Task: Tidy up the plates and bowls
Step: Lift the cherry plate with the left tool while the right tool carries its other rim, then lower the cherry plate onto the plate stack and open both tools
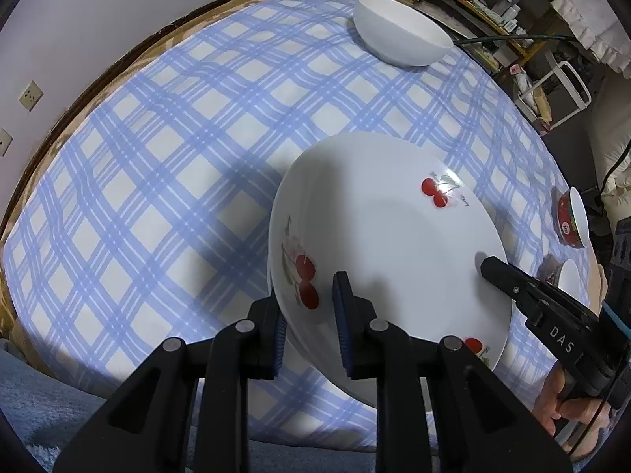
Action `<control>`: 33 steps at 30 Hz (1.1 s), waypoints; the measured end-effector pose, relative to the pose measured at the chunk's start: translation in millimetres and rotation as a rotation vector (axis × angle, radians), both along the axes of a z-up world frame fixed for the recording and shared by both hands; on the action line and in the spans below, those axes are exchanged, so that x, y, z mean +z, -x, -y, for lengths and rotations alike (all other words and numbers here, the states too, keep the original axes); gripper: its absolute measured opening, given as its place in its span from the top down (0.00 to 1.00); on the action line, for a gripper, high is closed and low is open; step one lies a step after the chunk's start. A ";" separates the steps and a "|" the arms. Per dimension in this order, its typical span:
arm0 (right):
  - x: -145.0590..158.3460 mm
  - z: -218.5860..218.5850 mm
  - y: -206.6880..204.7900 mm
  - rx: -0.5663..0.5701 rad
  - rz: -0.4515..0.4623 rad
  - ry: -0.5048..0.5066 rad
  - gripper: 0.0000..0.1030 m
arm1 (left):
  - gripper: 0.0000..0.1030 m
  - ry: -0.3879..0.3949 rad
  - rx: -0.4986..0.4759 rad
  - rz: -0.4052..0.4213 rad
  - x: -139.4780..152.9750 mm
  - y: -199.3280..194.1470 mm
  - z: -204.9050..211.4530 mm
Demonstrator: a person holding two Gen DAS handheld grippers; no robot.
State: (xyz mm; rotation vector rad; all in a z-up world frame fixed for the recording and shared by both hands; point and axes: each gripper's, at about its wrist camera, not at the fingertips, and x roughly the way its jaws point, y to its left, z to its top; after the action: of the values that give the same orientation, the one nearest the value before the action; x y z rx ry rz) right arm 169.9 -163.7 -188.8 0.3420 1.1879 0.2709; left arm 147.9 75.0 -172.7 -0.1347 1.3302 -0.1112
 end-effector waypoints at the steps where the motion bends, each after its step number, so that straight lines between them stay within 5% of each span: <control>1: -0.4 -0.1 -0.4 0.002 0.001 0.001 0.88 | 0.78 0.003 0.004 -0.004 -1.1 0.0 -0.8; 7: -2.7 -3.4 2.5 -0.002 0.050 0.048 0.89 | 0.78 0.014 0.019 -0.047 -12.6 3.9 -3.9; 11: -5.2 -4.9 4.8 -0.011 0.063 0.061 0.92 | 0.81 -0.114 0.012 -0.036 -21.7 5.6 2.6; 17: -9.6 3.8 7.5 -0.029 0.065 0.053 0.92 | 0.80 -0.177 -0.042 -0.004 -21.3 8.5 14.5; 33: -13.9 3.4 11.1 -0.034 0.071 0.060 0.92 | 0.79 -0.121 0.034 -0.076 -32.4 -0.4 1.4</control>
State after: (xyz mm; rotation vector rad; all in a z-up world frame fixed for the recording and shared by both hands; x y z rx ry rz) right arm 158.8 -167.0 -202.7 0.2973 1.1167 0.2156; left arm 148.3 73.6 -205.0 -0.0596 1.4063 0.0030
